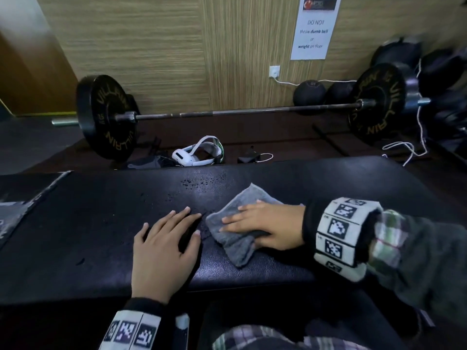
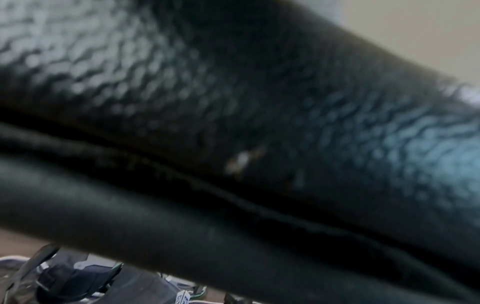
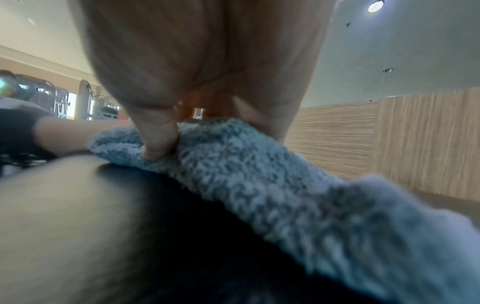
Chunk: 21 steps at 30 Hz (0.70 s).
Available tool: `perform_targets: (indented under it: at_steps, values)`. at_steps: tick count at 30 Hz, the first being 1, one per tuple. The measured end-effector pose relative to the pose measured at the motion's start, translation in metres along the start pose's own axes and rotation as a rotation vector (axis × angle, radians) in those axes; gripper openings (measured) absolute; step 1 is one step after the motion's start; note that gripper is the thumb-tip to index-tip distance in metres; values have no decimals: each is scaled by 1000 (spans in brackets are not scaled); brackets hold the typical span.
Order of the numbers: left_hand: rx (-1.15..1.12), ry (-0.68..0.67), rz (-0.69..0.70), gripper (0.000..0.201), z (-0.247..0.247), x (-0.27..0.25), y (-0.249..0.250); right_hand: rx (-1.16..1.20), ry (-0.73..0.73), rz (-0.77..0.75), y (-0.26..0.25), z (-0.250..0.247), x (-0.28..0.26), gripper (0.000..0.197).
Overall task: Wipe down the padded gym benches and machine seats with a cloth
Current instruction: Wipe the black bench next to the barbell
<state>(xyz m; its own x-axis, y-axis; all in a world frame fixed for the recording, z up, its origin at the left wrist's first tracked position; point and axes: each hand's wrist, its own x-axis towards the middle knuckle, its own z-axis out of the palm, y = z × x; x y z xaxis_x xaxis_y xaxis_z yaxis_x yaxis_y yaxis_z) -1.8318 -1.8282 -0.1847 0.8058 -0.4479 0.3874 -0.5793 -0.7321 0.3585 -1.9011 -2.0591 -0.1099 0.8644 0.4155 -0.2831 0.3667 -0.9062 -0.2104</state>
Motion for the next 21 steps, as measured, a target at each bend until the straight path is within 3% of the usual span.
perform_targets:
  at_steps: [4, 6, 8, 12, 17, 21]
  values:
    - [-4, 11, -7, 44, 2, 5, -1, -14, 93, -126, -14, 23, -36, 56]
    - [-11, -1, -16, 45, 2, 7, -1, 23, 88, -103, -12, 34, -61, 55]
    - [-8, -12, -16, 44, 1, 7, -1, 34, 106, 2, -8, 49, -84, 55]
    - [-7, -2, -17, 43, 2, 2, -2, 57, 308, 228, -15, 68, -97, 59]
    - [-8, 5, -16, 46, 4, 1, -3, 21, 589, 577, -34, 71, -51, 59]
    - [-91, -9, -2, 50, -4, -1, -14, 8, 640, 707, -39, 74, -28, 60]
